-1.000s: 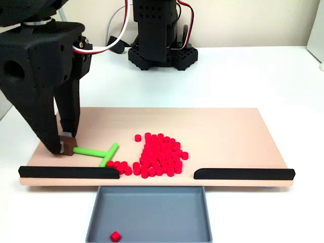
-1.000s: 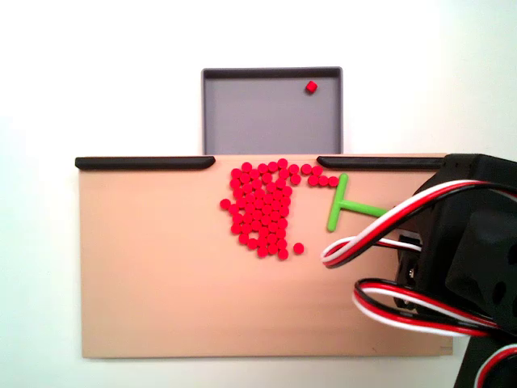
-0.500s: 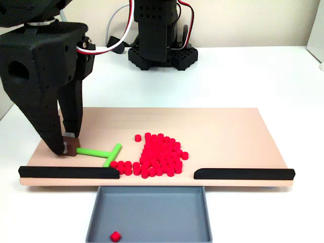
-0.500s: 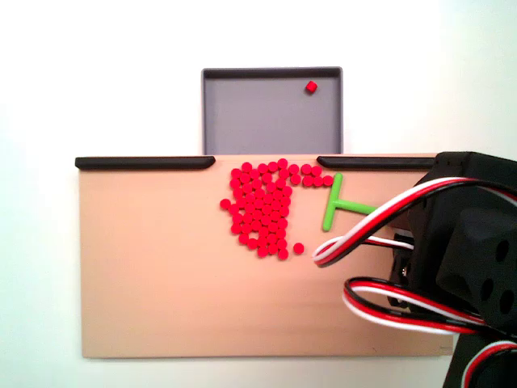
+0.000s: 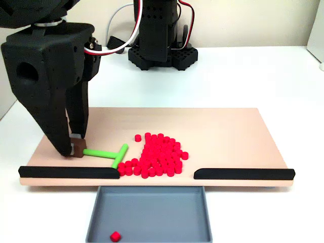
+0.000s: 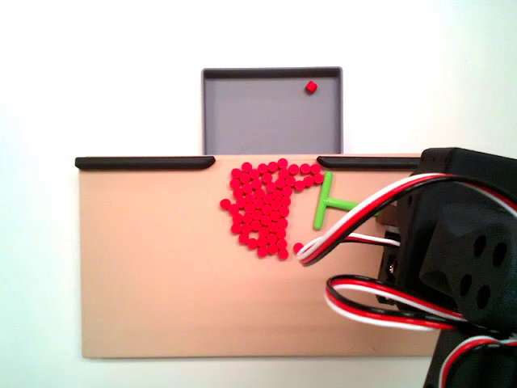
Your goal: Gather the right side granules
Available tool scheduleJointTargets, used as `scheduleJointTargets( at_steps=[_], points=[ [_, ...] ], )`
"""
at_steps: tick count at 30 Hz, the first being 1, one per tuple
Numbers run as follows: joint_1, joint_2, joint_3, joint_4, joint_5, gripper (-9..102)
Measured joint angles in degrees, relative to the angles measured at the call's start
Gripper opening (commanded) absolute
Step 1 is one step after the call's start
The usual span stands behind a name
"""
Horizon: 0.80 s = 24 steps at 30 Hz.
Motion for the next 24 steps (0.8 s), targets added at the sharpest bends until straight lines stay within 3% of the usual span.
scheduleJointTargets(
  at_steps=[24],
  points=[
    [-1.14, 0.0, 0.0, 0.0, 0.0, 0]
  ],
)
